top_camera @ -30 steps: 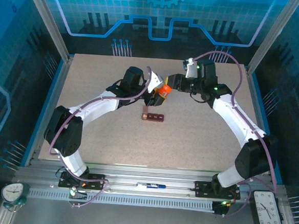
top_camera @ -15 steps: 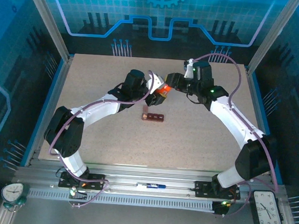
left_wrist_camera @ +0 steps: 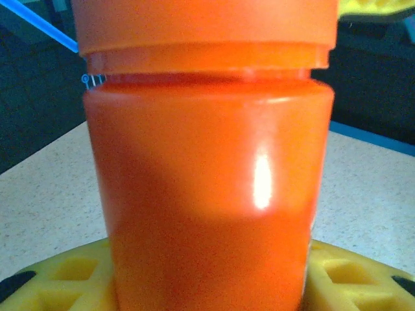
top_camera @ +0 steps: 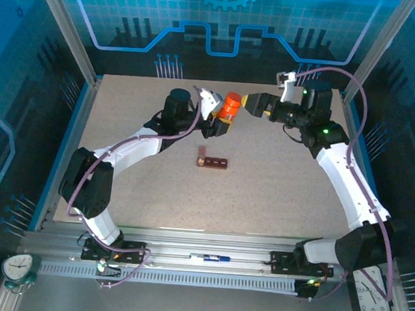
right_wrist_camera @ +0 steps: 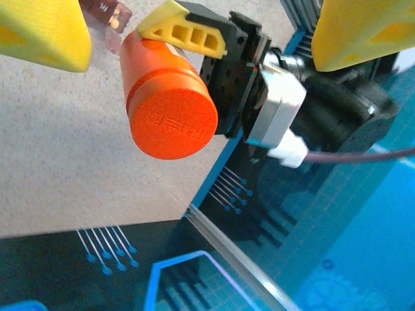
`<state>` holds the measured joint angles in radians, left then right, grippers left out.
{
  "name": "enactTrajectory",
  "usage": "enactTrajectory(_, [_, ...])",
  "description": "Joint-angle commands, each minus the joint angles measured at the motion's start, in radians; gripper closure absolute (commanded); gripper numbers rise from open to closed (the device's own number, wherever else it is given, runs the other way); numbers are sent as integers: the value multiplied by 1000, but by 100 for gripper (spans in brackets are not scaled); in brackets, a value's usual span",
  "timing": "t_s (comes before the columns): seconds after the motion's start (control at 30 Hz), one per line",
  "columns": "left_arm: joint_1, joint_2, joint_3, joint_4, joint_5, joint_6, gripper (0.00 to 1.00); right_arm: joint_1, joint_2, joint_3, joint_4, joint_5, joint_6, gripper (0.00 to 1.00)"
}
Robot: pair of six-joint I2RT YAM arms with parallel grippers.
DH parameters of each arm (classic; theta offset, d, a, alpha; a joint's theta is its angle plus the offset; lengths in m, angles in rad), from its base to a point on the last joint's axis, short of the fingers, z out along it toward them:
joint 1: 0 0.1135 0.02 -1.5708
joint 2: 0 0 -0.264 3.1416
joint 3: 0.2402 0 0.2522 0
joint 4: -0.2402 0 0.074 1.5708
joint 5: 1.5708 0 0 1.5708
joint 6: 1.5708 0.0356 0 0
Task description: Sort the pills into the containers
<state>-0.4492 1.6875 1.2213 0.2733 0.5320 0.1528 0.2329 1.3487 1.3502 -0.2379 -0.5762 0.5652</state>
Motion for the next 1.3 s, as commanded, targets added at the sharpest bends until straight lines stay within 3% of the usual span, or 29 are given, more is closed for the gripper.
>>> enactTrajectory(0.0, [20, -49, 39, 65, 153, -106, 100, -27, 19, 19, 32, -143, -161, 13])
enactTrajectory(0.27, [26, -45, 63, 104, 268, -215, 100, -30, 124, 142, 54, -250, -211, 13])
enactTrajectory(0.6, [26, -40, 73, 107, 289, -233, 100, 12, 202, 205, 22, -261, -219, 16])
enactTrajectory(0.93, [25, -35, 76, 101, 295, -232, 100, 26, 239, 213, 64, -292, -174, 33])
enactTrajectory(1.27, [25, -32, 82, 90, 288, -215, 100, 46, 242, 197, 60, -280, -167, 56])
